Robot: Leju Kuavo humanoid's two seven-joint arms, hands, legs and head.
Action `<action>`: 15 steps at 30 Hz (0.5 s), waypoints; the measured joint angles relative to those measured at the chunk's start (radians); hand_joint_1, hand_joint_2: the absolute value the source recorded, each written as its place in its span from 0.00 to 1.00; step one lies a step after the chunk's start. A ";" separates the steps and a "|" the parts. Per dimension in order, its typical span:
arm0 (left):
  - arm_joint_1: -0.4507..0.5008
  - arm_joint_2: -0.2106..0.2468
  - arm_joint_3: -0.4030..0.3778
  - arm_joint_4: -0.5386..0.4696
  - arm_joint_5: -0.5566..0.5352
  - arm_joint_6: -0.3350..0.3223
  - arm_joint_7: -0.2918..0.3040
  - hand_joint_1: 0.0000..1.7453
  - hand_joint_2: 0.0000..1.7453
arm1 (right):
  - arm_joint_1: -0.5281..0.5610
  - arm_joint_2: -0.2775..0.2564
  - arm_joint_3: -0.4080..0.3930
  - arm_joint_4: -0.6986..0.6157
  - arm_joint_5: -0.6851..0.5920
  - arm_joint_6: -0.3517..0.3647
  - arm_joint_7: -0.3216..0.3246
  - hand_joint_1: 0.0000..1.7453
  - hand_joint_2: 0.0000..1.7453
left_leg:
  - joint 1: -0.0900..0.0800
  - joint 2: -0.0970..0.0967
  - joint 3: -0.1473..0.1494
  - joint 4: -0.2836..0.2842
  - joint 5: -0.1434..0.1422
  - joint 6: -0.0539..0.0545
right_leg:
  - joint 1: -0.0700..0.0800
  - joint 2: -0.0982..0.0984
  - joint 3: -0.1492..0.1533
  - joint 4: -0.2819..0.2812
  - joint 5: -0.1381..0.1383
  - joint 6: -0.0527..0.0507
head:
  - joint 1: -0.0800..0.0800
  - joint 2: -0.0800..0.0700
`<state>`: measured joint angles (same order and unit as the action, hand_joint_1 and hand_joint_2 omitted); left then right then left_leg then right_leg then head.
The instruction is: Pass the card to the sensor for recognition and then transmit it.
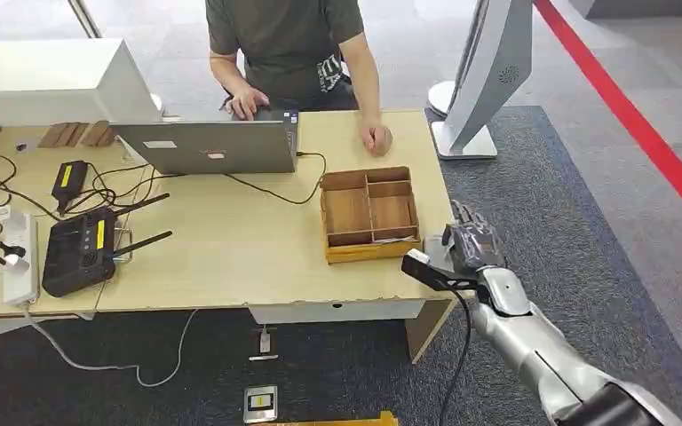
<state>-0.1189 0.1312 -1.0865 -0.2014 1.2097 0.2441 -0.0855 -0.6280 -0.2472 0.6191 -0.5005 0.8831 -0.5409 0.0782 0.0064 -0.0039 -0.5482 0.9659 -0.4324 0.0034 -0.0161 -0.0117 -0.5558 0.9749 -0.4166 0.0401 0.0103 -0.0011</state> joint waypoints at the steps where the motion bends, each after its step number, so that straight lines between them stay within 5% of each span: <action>1: 0.000 0.000 0.000 0.000 0.002 0.000 -0.001 0.00 0.00 | 0.000 0.003 0.000 0.005 -0.003 0.000 -0.001 1.00 1.00 | 0.000 0.000 0.000 0.000 0.000 0.000 | 0.000 0.000 0.000 0.000 0.000 0.000 | 0.000 0.000; 15: 0.001 0.005 0.000 0.000 -0.005 0.000 0.000 0.00 0.00 | -0.035 0.021 0.006 0.031 -0.018 -0.027 -0.008 1.00 1.00 | 0.000 0.000 0.000 0.000 0.000 0.000 | 0.000 0.000 0.001 0.000 0.001 0.000 | 0.000 0.000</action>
<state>-0.1182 0.1362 -1.0864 -0.2014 1.2047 0.2445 -0.0858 -0.6625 -0.2266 0.6256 -0.4696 0.8648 -0.5676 0.0706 0.0063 -0.0035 -0.5478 0.9659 -0.4322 0.0034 -0.0163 -0.0114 -0.5552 0.9750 -0.4160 0.0397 0.0099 -0.0011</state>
